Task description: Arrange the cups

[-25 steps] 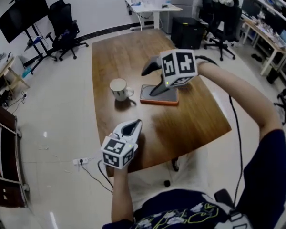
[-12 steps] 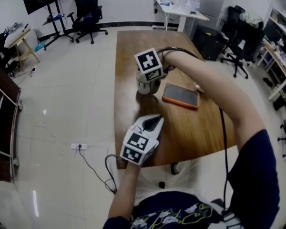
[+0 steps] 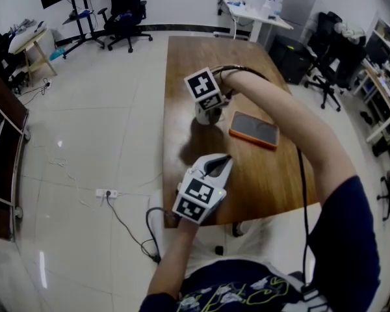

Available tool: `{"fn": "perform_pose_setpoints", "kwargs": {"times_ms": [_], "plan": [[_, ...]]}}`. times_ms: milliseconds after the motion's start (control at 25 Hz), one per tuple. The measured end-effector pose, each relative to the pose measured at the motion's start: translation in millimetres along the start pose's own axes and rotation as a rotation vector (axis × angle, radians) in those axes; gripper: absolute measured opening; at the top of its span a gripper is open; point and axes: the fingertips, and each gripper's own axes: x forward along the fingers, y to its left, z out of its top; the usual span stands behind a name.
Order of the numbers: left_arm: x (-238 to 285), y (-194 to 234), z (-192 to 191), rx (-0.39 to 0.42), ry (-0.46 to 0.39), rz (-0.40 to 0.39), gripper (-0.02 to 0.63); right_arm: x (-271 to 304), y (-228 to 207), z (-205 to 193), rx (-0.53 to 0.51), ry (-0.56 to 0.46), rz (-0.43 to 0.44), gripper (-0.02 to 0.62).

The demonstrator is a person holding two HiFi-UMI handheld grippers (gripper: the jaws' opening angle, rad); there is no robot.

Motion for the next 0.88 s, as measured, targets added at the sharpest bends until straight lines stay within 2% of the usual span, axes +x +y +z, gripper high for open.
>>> {"fn": "perform_pose_setpoints", "kwargs": {"times_ms": [160, 360, 600, 760, 880], "plan": [[-1.4, 0.6, -0.7, -0.002, 0.001, -0.001, 0.002, -6.7, -1.6, 6.5, -0.028, -0.040, -0.017, 0.411], [-3.5, 5.1, -3.2, 0.001, -0.001, 0.001, 0.002, -48.8, 10.4, -4.4, 0.035, -0.118, 0.002, 0.411], [-3.4, 8.6, -3.6, 0.002, 0.000, 0.009, 0.002, -77.7, 69.1, -82.3, 0.087, -0.074, 0.035, 0.411], [-6.4, 10.0, -4.5, 0.002, -0.001, 0.006, 0.002, -61.4, 119.7, -135.3, 0.152, -0.028, 0.087, 0.411], [-8.3, 11.3, -2.4, 0.002, -0.001, 0.008, 0.002, -42.8, 142.5, -161.2, 0.180, -0.021, 0.095, 0.410]]}}
